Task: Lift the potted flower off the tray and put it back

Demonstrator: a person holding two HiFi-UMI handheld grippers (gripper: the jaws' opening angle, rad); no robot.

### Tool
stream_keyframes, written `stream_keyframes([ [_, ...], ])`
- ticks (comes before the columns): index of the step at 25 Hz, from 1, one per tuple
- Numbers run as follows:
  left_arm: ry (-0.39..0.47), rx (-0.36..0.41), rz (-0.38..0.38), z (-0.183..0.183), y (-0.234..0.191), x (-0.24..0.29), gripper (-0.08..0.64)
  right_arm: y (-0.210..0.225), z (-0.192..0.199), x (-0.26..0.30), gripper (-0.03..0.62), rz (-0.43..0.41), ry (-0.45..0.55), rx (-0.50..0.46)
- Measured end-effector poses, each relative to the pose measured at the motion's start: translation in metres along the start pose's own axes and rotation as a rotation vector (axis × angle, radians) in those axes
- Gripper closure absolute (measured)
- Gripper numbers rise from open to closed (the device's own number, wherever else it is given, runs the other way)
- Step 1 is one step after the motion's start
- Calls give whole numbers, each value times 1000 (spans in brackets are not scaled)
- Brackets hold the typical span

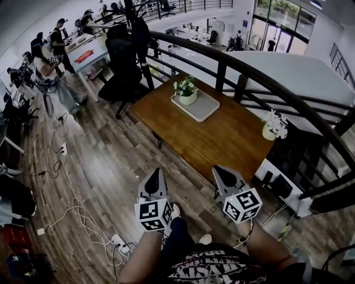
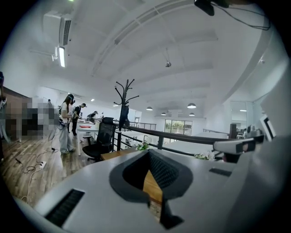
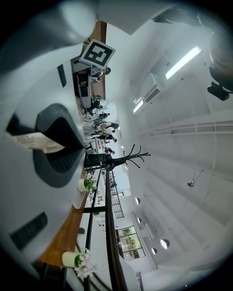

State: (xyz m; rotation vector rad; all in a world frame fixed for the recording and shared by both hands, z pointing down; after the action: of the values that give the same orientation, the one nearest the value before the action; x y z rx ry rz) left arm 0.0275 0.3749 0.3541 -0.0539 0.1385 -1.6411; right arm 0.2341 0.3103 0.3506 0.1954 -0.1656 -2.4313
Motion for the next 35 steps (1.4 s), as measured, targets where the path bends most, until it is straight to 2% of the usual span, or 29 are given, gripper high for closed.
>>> stream_keyframes([
  [8, -59, -24, 26, 26, -61, 89, 552, 29, 22, 99, 594, 53, -16, -5],
  [16, -90, -45, 116, 36, -111, 186, 552, 48, 34, 198, 594, 119, -30, -28],
  [22, -67, -43, 208, 21, -119, 237, 552, 63, 21, 236, 594, 186, -6, -59],
  [26, -31, -26, 247, 13, -97, 249, 552, 75, 10, 228, 594, 208, 27, -73],
  [32, -53, -51, 269, 17, -141, 285, 552, 63, 18, 280, 594, 229, 5, -83],
  [35, -74, -56, 279, 25, -143, 294, 552, 68, 21, 284, 594, 244, -6, -84],
])
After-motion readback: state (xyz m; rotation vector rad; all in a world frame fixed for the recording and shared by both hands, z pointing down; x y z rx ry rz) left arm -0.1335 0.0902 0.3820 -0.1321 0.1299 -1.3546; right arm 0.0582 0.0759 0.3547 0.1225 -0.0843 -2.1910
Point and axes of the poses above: the fingertips, and each gripper's own axes: x forward along the fingers, y to its right, z out of its underside, the point moved 4 cm from there along -x, backward along the fingers, and after that the axes turned 13 degrees about y, right-handed, at the moved point
